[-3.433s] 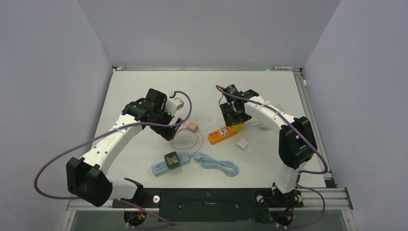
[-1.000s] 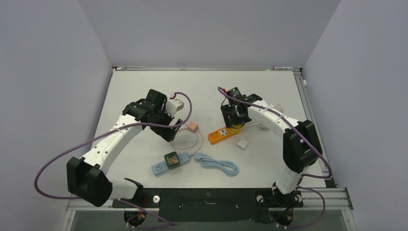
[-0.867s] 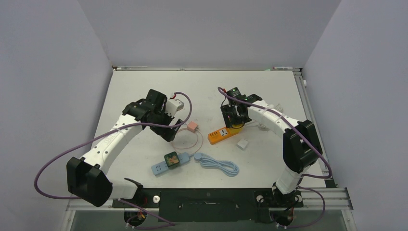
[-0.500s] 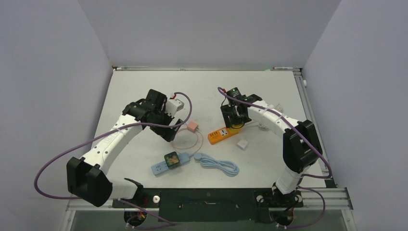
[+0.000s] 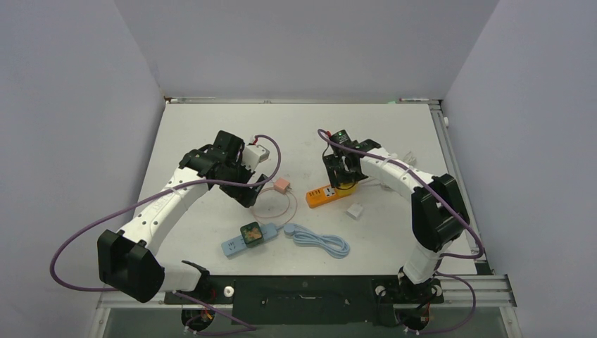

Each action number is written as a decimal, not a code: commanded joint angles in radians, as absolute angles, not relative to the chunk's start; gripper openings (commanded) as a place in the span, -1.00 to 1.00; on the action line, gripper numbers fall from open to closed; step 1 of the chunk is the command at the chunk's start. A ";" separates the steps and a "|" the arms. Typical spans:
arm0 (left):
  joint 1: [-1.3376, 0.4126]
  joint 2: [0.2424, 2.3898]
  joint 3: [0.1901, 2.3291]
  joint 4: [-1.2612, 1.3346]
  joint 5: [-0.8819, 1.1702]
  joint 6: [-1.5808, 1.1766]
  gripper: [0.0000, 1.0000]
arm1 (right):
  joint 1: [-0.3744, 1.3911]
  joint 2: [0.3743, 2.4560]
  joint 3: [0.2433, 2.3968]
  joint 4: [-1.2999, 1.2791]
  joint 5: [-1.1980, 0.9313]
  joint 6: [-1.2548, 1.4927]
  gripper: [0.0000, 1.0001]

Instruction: Insert the plug

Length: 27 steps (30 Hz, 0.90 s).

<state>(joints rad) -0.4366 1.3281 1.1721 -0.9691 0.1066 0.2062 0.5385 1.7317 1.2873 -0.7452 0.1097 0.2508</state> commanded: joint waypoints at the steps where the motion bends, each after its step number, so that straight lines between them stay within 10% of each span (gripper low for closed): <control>1: -0.430 1.308 1.197 -0.974 0.125 0.209 0.88 | 0.551 1.726 1.255 -0.708 0.171 0.284 -0.89; 27: -0.430 1.312 1.228 -0.994 0.126 0.220 0.88 | 0.576 1.826 1.101 -0.623 0.162 0.331 -0.89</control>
<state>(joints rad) -0.4366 1.3281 1.1793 -0.9859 0.1101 0.2131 0.5720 1.7115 1.1748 -0.5869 0.1951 0.2848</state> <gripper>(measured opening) 0.942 0.631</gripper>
